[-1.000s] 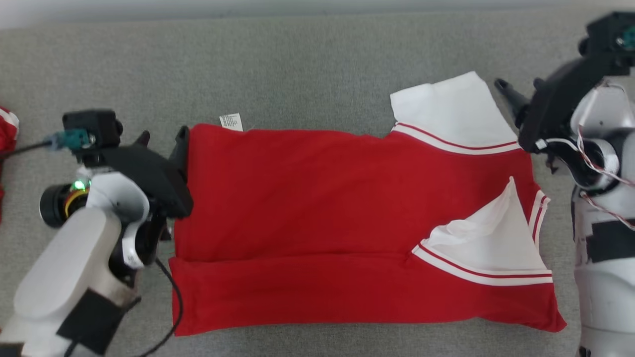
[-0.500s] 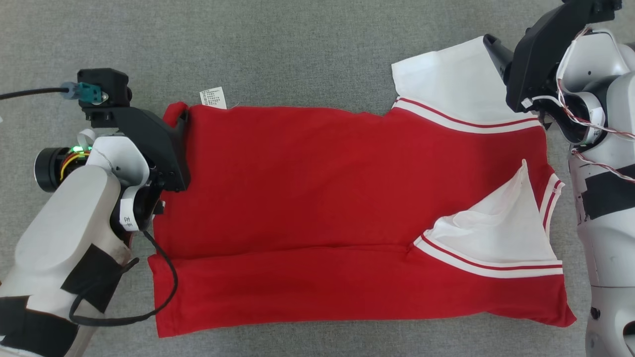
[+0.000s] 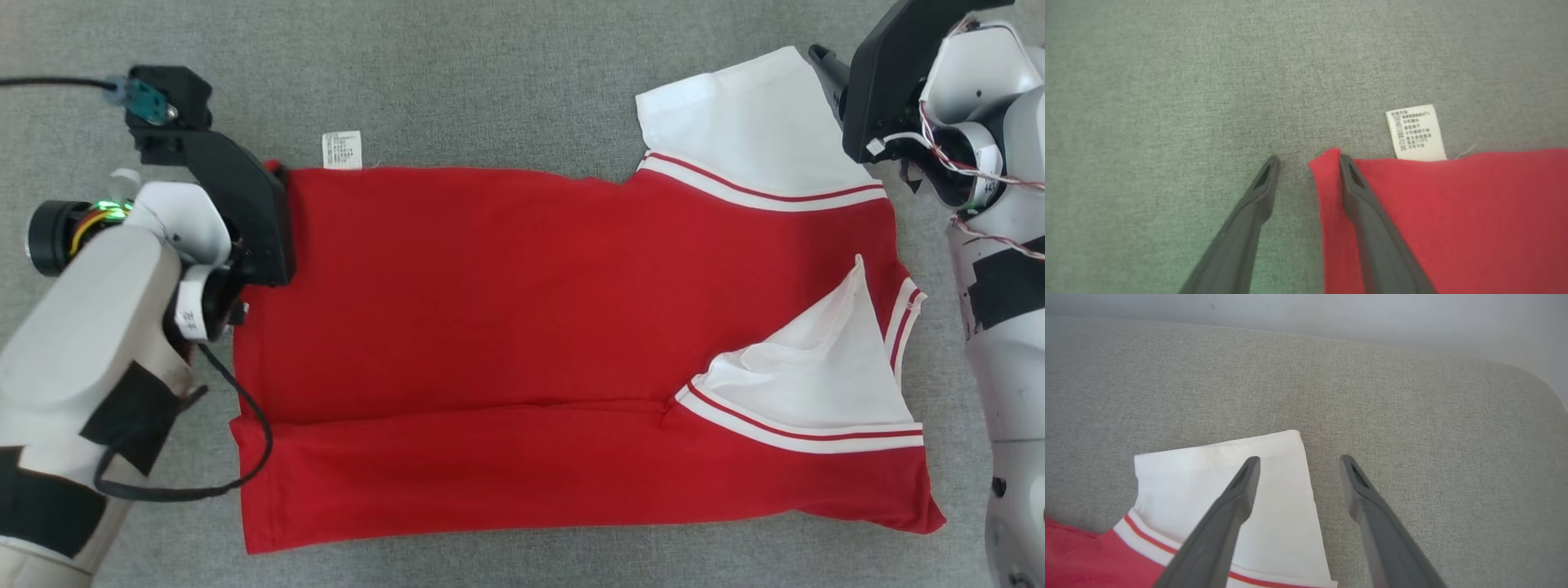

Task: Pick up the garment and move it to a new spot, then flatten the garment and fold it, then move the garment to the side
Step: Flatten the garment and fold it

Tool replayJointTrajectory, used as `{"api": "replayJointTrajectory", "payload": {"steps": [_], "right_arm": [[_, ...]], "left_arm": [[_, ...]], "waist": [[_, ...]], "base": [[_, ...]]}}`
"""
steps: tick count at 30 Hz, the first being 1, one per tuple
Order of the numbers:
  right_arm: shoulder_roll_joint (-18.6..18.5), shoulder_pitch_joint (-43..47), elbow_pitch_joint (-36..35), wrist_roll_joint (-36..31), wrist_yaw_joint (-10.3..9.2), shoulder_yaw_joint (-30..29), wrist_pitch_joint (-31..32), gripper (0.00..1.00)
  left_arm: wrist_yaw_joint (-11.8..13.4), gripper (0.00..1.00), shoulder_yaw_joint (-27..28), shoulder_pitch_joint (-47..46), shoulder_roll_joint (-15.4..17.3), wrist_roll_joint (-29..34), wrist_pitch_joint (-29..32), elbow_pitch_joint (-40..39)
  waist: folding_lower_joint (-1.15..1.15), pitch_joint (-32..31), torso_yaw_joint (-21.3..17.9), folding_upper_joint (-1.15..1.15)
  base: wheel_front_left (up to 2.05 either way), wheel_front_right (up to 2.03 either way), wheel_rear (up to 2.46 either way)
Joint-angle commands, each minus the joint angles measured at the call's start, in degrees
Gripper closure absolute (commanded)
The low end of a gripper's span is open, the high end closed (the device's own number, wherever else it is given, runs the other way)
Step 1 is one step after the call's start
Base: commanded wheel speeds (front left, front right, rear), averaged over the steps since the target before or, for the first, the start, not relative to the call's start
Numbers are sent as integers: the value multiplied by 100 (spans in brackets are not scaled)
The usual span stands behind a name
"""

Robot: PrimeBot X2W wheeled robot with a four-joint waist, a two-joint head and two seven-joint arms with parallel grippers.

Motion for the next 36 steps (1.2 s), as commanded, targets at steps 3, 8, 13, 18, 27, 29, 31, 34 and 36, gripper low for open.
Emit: {"api": "replayJointTrajectory", "payload": {"steps": [3, 8, 13, 18, 27, 29, 31, 34, 36], "right_arm": [[-72, -157, 149, -40, 4, 144, 21, 0], [-204, -372, 415, -7, 4, 305, 16, 0], [-393, -521, 804, -170, 4, 313, -142, 0], [-361, -637, 1234, -128, 4, 223, -345, 0], [-244, -615, 1816, 182, 11, 632, -436, 90], [-279, -665, 1822, 263, 10, 766, -507, 100], [-404, -749, 1787, 288, 8, 872, -713, 100], [-472, -867, 1752, 307, 2, 864, -1229, 100], [-387, -870, 1777, 416, 2, 823, -1507, 100]], "left_arm": [[47, 100, -46, 20, 64, -96, 388, 57], [133, 100, -34, -68, 154, -146, 638, -229], [194, 100, -92, -24, 113, -134, 694, -518], [243, 100, -135, -59, 51, -96, 701, -815], [263, 100, -131, -57, -17, -102, 543, -1086], [255, 100, -101, -56, -6, -89, 440, -1098], [261, 100, -77, -69, 29, -32, 297, -1096], [258, 100, 4, -76, 76, 34, 1, -1046], [230, 100, 44, -78, 113, 67, -172, -986]], "waist": [[0, 81, -7, 0], [0, 224, 41, 0], [0, 309, 209, 0], [0, 484, 350, 0], [0, 564, 427, 0], [0, 557, 418, 0], [0, 552, 401, 0], [0, 512, 368, 0], [0, 450, 344, 0]], "base": [[0, 0, 0], [0, 0, 0], [0, 0, 0], [0, 0, 0], [0, 0, 0], [0, 0, 0], [0, 0, 0], [0, 0, 0], [0, 0, 0]]}}
